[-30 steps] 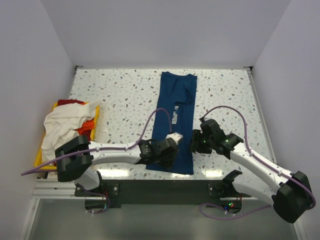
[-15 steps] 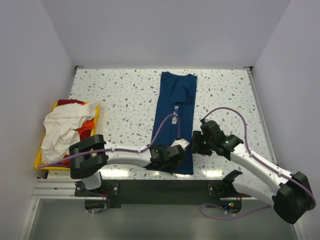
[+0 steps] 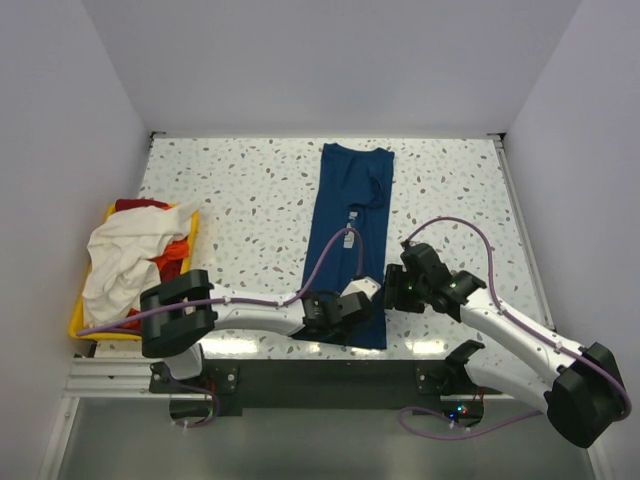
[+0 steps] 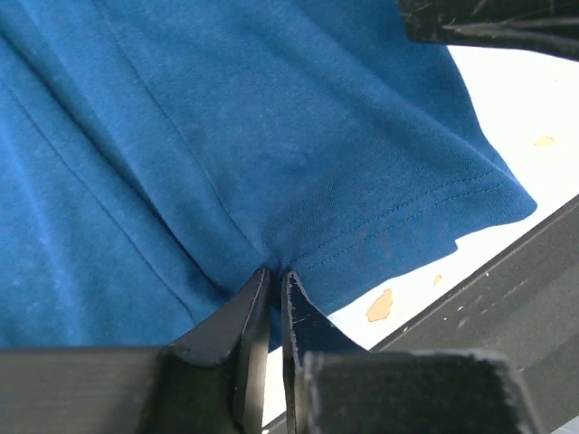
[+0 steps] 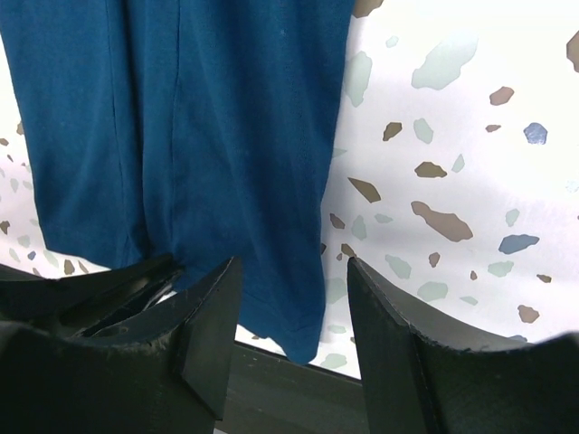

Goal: Fold and stack the t-shirts
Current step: Fold the tshirt

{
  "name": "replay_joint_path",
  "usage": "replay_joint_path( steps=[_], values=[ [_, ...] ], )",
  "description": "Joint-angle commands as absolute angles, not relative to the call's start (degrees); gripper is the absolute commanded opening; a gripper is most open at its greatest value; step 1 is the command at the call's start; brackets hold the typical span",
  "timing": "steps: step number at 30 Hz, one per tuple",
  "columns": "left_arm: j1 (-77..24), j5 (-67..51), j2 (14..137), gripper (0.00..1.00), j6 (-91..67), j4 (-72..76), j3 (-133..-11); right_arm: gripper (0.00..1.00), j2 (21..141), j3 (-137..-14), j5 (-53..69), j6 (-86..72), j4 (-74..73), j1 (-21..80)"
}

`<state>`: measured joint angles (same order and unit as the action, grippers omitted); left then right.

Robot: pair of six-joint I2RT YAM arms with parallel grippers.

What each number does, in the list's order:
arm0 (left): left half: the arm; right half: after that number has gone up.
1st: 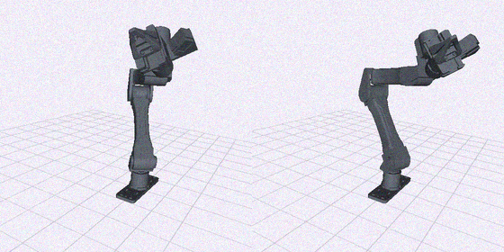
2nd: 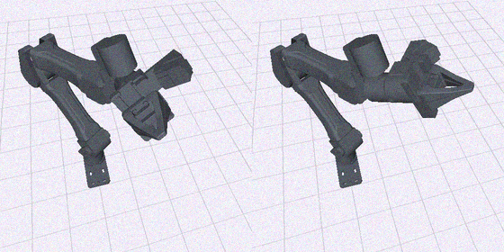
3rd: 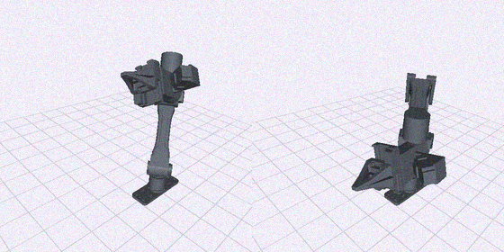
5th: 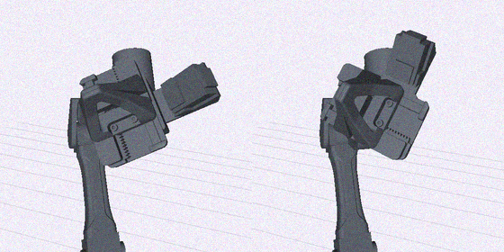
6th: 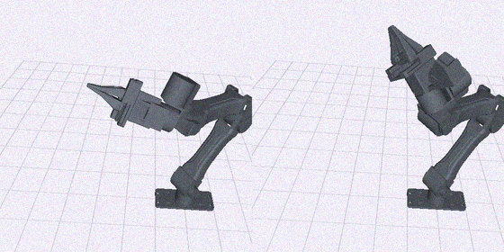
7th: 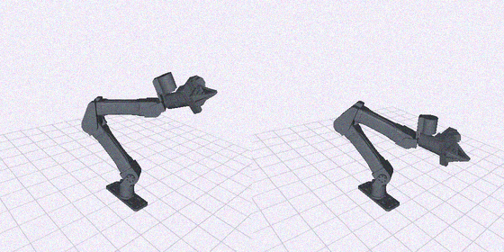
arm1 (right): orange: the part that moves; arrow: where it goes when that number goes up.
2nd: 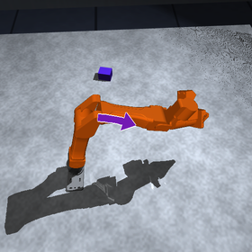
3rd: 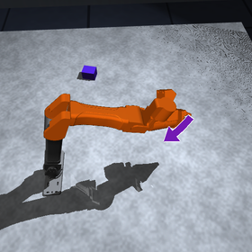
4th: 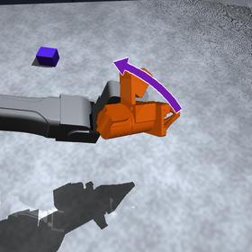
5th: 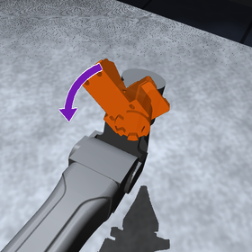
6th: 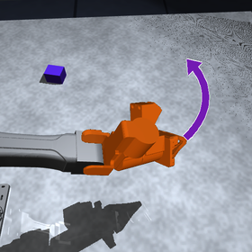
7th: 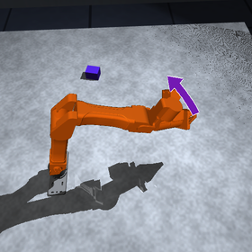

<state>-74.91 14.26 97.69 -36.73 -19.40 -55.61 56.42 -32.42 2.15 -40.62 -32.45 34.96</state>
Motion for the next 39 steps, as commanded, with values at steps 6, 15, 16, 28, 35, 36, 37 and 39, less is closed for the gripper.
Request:
replay_joint_path(
  steps=[6,15,16,28,35,36,37,39],
  values=[
    [-75.3,18.0,91.0,0.13,-37.0,-21.9,-56.8,0.54,55.5,-31.7,2.3,-41.0,-31.0,34.9],
    [-75.3,18.0,86.2,0.13,-39.5,-22.6,-53.5,0.54,55.2,-31.6,2.4,-41.0,-31.5,34.9],
    [-75.3,18.0,85.7,0.12,-39.7,-22.8,-52.9,0.54,55.1,-31.6,2.3,-41.0,-31.6,34.9],
    [-75.3,17.1,82.6,0.04,-43.6,-21.1,-47.6,0.54,55.0,-30.8,2.6,-41.3,-30.9,35.0],
    [-75.3,17.3,83.1,0.05,-44.5,-20.3,-45.8,0.54,55.7,-29.4,4.6,-41.8,-29.6,35.0],
    [-75.2,17.2,83.1,0.06,-44.5,-20.0,-45.6,0.54,55.6,-29.2,4.8,-41.9,-29.5,35.0],
    [-75.2,17.2,83.0,0.11,-44.6,-19.8,-45.4,0.54,55.7,-28.5,5.7,-42.1,-29.4,35.0],
    [-75.2,17.1,82.6,0.19,-44.5,-19.4,-45.2,0.54,55.7,-28.0,6.7,-42.3,-29.2,35.0]
  ],
)
